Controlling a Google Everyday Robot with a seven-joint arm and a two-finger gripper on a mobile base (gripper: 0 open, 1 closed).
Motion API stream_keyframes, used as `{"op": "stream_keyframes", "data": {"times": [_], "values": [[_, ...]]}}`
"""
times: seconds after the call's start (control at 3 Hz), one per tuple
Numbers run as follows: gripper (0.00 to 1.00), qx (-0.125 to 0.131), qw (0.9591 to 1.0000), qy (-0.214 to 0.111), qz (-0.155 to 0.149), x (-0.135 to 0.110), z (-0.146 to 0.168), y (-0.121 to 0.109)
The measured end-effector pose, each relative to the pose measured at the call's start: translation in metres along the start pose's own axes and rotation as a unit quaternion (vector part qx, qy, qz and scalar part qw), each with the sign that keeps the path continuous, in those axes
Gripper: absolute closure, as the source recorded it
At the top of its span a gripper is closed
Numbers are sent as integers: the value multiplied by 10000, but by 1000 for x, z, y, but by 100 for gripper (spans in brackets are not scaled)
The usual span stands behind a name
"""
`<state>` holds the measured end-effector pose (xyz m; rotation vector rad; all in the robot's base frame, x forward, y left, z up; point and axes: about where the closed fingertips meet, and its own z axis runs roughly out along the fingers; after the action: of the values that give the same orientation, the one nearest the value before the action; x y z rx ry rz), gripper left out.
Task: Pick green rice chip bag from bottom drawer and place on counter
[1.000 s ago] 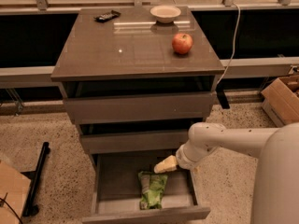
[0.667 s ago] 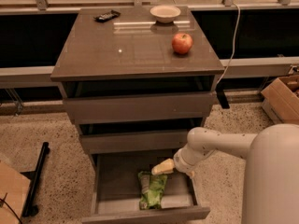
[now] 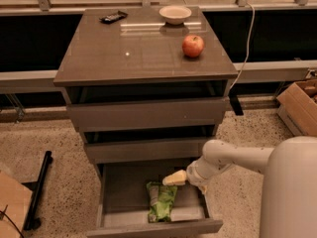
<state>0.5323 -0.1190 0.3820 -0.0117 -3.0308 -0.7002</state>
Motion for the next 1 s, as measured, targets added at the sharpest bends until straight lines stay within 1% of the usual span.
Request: {"op": "stream_keyframes", "data": {"times": [0.33, 0.67, 1.0], "values": [[0, -417, 9982, -3, 437, -1, 43, -18], [0, -597, 9950, 179, 786, 3, 90, -32], [0, -750, 9897, 398, 1151, 9, 133, -43]]}}
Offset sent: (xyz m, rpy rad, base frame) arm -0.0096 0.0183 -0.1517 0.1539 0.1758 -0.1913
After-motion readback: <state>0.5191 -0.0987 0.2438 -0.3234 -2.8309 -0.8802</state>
